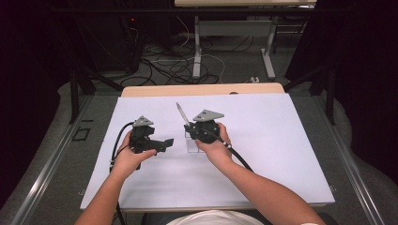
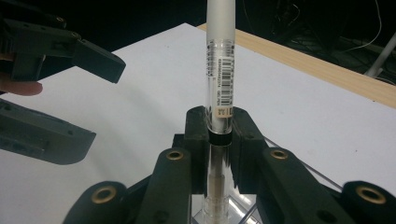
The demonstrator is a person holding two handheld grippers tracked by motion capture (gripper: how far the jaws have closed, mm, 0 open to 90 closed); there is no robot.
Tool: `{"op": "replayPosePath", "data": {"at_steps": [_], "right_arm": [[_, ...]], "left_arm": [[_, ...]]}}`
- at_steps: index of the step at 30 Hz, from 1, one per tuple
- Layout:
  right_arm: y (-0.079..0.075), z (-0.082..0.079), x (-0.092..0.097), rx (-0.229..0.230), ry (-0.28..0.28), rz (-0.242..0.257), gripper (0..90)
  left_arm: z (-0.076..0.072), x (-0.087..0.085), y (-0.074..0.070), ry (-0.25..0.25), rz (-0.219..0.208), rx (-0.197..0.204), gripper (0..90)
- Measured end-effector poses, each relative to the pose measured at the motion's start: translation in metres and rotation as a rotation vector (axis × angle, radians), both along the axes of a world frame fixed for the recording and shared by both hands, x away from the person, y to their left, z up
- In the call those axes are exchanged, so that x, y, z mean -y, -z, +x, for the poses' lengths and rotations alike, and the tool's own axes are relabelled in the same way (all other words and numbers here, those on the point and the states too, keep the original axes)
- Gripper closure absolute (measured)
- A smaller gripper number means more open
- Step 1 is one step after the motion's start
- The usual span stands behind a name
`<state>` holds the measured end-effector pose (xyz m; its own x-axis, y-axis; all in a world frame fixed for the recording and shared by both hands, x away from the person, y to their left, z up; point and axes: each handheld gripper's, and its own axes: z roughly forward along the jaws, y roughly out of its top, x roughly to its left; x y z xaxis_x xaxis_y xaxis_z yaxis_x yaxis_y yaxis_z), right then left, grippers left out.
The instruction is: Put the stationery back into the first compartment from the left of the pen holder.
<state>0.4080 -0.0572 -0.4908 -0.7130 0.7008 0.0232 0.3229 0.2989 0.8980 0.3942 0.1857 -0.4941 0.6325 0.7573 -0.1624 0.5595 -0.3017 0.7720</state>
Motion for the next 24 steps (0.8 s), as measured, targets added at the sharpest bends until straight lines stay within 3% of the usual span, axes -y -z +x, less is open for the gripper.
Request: {"op": "replayPosePath", "data": {"at_steps": [3, 7, 13, 18, 20, 24], "right_arm": [[0.0, 0.0, 0.0, 0.002, -0.009, -0.017, 79.4], [0.002, 0.0, 0.001, 0.007, 0.005, -0.002, 78.9], [-0.005, -0.002, 0.005, 0.006, 0.008, -0.003, 64.5], [-0.013, -0.004, 0.019, 0.027, 0.001, -0.002, 48.0], [-0.016, -0.006, 0.026, 0.046, 0.017, 0.002, 45.2], [-0.019, -0.01, 0.047, 0.01, 0.06, 0.055, 36.6]], "left_arm": [[0.0, 0.0, 0.0, -0.006, -0.007, -0.002, 0.7], [0.0, 0.0, 0.0, -0.003, 0.0, -0.008, 0.7], [0.0, -0.002, 0.0, -0.005, 0.002, -0.009, 0.7], [0.0, -0.003, 0.0, -0.019, -0.01, -0.004, 0.8], [0.0, -0.004, -0.001, -0.023, -0.008, -0.01, 0.7], [0.0, -0.006, 0.0, -0.037, -0.013, -0.004, 0.7]]}}
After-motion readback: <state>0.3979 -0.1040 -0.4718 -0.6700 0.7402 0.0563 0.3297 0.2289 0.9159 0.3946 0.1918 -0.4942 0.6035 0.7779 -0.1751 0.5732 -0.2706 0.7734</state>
